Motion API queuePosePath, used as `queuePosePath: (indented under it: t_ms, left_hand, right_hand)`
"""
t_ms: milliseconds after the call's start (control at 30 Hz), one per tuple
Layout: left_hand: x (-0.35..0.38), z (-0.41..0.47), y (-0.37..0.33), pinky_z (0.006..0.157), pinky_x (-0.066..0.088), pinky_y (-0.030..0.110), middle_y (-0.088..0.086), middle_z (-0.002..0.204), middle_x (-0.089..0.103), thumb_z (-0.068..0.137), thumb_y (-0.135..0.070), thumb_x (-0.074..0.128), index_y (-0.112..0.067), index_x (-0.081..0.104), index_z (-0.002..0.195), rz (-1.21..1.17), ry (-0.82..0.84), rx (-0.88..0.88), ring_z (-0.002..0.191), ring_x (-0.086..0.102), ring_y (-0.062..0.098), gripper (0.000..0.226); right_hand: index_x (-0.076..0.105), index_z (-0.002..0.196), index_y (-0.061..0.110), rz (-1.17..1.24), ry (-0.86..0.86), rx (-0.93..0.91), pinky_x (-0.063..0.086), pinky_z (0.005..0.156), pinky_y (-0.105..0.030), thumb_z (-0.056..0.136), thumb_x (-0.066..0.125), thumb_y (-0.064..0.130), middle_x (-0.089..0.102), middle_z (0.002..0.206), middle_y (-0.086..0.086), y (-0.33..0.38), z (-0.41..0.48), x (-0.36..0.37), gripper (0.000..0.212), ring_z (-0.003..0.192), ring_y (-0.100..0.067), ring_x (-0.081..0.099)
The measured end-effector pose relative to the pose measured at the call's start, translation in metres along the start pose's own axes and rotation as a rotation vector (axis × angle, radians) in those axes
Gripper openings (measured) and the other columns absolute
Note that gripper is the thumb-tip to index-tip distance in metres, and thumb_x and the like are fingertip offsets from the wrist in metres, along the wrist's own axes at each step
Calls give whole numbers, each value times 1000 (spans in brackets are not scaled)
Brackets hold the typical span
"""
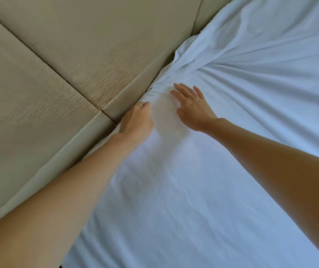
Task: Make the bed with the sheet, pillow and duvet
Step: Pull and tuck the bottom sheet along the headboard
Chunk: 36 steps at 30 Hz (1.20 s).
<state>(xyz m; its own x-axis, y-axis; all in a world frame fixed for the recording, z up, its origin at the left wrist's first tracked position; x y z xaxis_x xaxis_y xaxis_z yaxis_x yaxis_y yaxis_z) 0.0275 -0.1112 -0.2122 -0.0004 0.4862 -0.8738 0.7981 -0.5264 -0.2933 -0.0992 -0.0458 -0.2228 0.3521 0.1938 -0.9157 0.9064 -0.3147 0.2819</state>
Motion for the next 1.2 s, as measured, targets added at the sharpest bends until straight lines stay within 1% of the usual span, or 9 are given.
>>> queuePosePath:
  t_ms: [133, 367, 467, 600, 733, 833, 967, 1100, 1200]
  left_hand:
    - [1, 36, -42, 89, 40, 38, 14, 127, 53, 93, 1, 36, -2, 52, 119, -36, -26, 119, 117, 49, 32, 30]
    - [-25, 92, -94, 88, 42, 41, 16, 120, 51, 93, 1, 35, -1, 52, 116, -74, -167, 248, 109, 51, 34, 28]
    - [-27, 105, -101, 83, 41, 39, 15, 118, 53, 92, 3, 36, -1, 54, 113, -49, -176, 265, 108, 51, 32, 28]
    - [-20, 110, -106, 84, 44, 38, 11, 118, 53, 91, 4, 37, -4, 52, 116, 10, -163, 290, 111, 52, 29, 30]
    - [-13, 111, -104, 75, 39, 31, 10, 112, 54, 89, 5, 35, -6, 48, 117, 32, -197, 333, 105, 52, 26, 32]
    - [-10, 114, -103, 75, 40, 33, 13, 110, 56, 87, 8, 39, -2, 52, 117, 34, -218, 379, 106, 53, 29, 35]
    - [-11, 115, -104, 62, 50, 40, 19, 91, 61, 72, 17, 49, 4, 62, 99, -16, -264, 498, 85, 61, 37, 32]
    - [-13, 110, -110, 52, 54, 32, 15, 85, 64, 69, 14, 46, 2, 64, 90, 20, -283, 595, 71, 65, 32, 30]
    - [-18, 111, -115, 83, 53, 32, 17, 121, 60, 81, 12, 48, 3, 58, 114, 37, -239, 626, 107, 63, 29, 36]
  right_hand:
    - [48, 131, 6, 396, -239, 334, 34, 100, -31, 88, 39, 1, 45, 137, -11, -57, 1, -26, 44, 123, -28, 45]
    - [59, 101, 4, 698, -616, 641, 32, 74, -18, 89, 40, 5, 57, 107, -9, -104, 45, -85, 23, 97, -20, 52]
    - [54, 81, 8, 744, -446, 674, 36, 73, -31, 93, 40, 23, 51, 80, -3, -107, 76, -91, 24, 82, -21, 49]
    - [49, 128, 2, 738, -117, 773, 44, 93, -30, 93, 40, 53, 55, 127, -13, -110, 111, -78, 63, 117, -28, 54]
    - [33, 136, -1, 535, -103, 824, 42, 103, -32, 93, 46, 25, 40, 137, -12, -117, 124, -63, 52, 126, -27, 45]
    - [42, 130, 2, 467, -115, 739, 43, 90, -27, 95, 39, 11, 45, 129, -11, -121, 127, -68, 36, 122, -27, 49]
    - [47, 88, 9, 1082, -117, 905, 43, 77, -29, 91, 39, 2, 45, 84, -6, -132, 115, -77, 12, 94, -27, 54]
    - [40, 67, 6, 1782, -418, 978, 47, 74, -24, 87, 25, -11, 32, 67, -4, -125, 110, -91, 30, 59, -15, 33]
    - [30, 58, 13, 2073, -578, 983, 36, 57, -14, 90, 28, -6, 29, 52, -1, -104, 113, -101, 37, 53, -11, 26]
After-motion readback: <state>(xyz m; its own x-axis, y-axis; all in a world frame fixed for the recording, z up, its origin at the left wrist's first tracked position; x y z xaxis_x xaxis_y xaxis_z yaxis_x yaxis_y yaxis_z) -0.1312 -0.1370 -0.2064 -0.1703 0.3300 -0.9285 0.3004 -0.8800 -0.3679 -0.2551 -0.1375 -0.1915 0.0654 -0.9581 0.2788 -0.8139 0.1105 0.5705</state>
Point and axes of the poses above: each hand's wrist, its own z-axis towards the middle knuckle, its own x-axis out of the palm, y = z × x, the point moved 5 cm from there along z, towards the middle knuckle
